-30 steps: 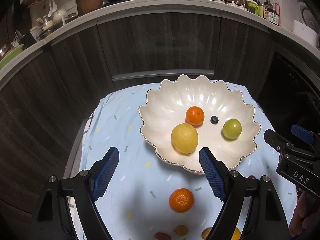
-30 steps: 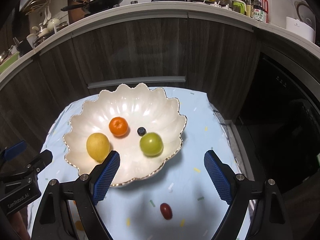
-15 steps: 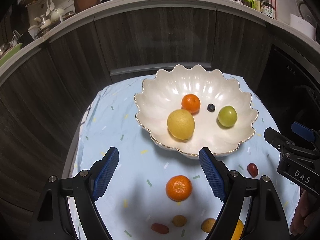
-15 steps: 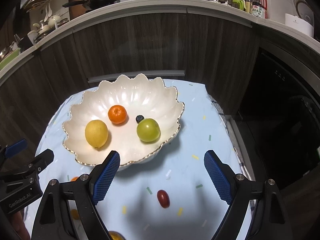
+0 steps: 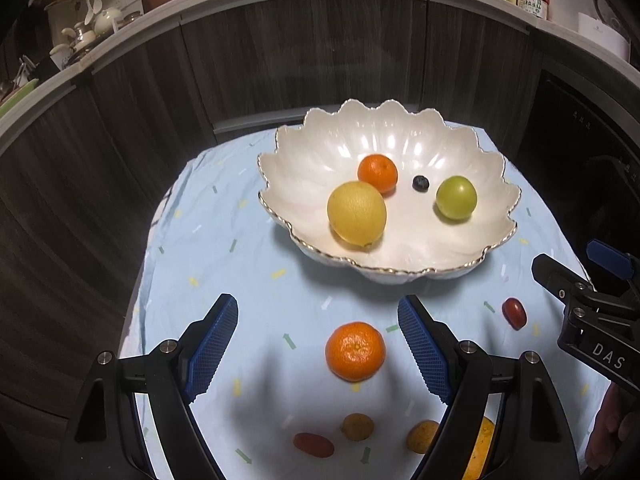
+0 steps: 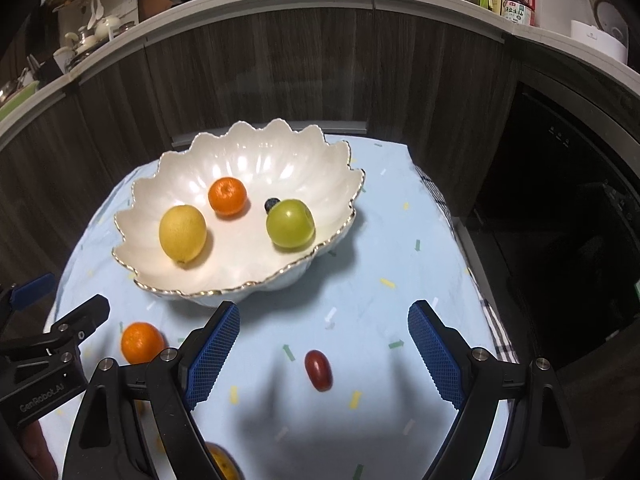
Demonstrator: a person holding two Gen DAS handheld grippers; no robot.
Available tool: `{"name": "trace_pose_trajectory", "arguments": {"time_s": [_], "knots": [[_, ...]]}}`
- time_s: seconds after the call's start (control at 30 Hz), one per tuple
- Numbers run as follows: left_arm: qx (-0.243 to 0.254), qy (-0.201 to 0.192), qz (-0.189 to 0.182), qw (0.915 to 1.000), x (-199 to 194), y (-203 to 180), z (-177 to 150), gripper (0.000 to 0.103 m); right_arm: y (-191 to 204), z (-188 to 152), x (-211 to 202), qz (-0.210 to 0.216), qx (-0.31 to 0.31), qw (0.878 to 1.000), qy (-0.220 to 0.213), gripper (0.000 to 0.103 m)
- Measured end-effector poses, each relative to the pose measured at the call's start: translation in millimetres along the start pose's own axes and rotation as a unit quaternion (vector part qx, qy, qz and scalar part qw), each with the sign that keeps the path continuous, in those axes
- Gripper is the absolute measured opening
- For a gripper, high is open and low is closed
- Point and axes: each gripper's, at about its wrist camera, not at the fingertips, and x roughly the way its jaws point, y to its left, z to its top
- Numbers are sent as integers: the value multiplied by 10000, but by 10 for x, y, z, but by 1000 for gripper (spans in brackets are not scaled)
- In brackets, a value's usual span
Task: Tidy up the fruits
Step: 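Withdraw both tools from the bowl toward the remaining fruits, then grasp the second mandarin with the left tool while the right tool grasps the red tomato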
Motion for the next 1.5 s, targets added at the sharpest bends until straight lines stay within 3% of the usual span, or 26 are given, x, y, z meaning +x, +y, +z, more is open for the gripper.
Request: {"name": "trace_pose_trajectory", "arguments": {"time_s": [0.47, 0.8, 1.2, 1.37, 1.5], "knots": [[81, 133, -54, 9999, 202, -70, -171, 80, -56, -207, 187, 5, 38, 9997, 251, 84], [100, 240, -76, 9996, 350, -109, -251, 71, -41, -325, 375, 176, 32, 9986, 507, 60], [83, 405, -190, 9990, 497, -146, -326, 62, -71, -443, 542, 255, 46, 9972, 705, 47], [52, 409, -275, 9988, 518, -160, -341, 53, -76, -474, 583, 296, 37, 9968, 742, 39], [14, 457, -389, 9982, 531, -177, -350, 45, -92, -470, 583, 389, 52, 9966, 722, 24]]}}
